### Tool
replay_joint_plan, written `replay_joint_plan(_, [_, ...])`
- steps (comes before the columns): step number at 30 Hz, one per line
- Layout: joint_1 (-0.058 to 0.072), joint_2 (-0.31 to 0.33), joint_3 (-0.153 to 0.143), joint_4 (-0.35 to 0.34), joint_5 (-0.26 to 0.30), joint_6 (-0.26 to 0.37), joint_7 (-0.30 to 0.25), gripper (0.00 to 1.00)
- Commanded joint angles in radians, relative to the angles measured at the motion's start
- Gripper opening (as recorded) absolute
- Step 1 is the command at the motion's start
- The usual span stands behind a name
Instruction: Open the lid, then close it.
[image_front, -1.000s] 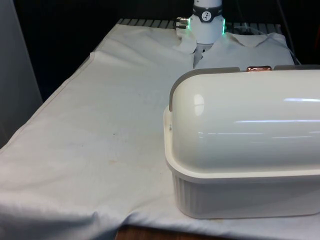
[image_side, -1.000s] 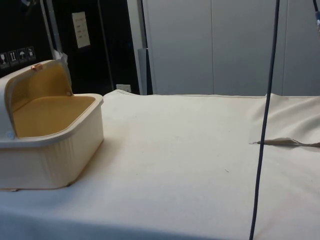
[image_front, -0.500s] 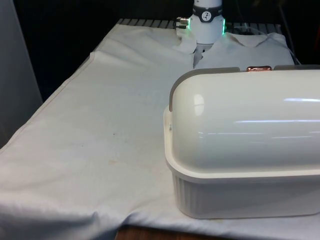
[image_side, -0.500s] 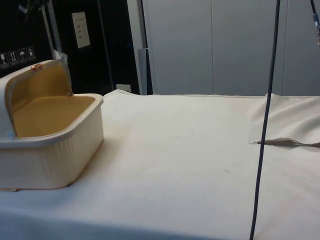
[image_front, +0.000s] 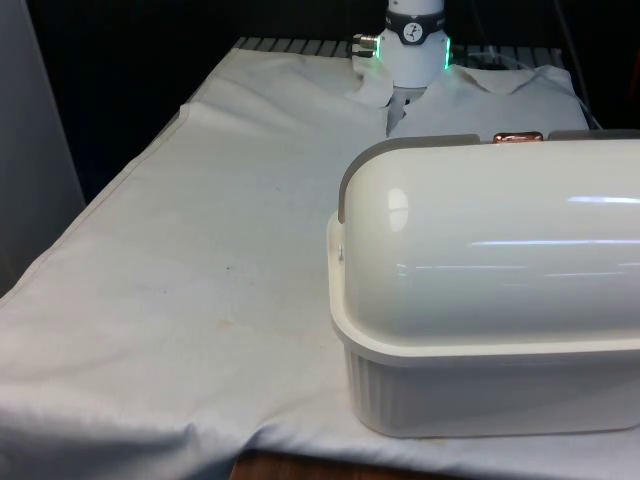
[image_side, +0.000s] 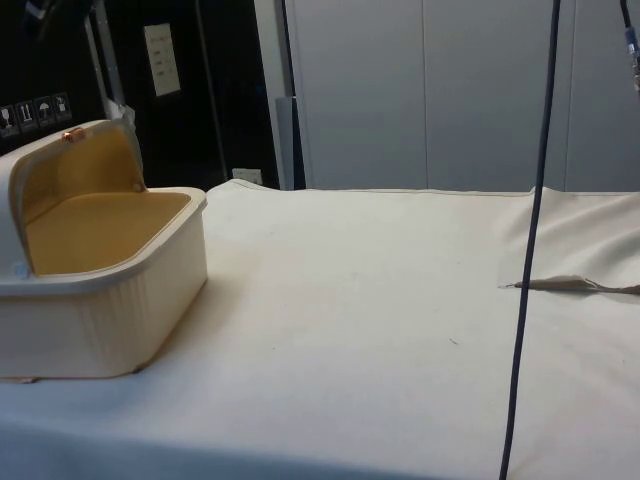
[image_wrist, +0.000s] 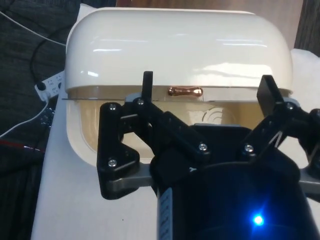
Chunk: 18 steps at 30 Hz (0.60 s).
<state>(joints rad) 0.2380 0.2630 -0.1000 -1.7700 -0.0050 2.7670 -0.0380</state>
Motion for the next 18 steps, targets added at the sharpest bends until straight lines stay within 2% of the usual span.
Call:
replay_joint_plan(1, [0.003, 0.009, -0.004, 0.011, -0.007, -0.001, 0.006, 1.0])
replay_joint_plan(8, [0.007, 0.038, 0.006, 0.042, -0.002, 0.004, 0.003, 1.0])
replay_joint_plan(9, [0.004, 0.031, 0.006, 0.036, 0.0, 0.001, 0.0, 1.0])
replay_joint_plan(18, [0.013, 0.091, 0.017, 0.077, -0.005, 0.01, 0.001, 1.0])
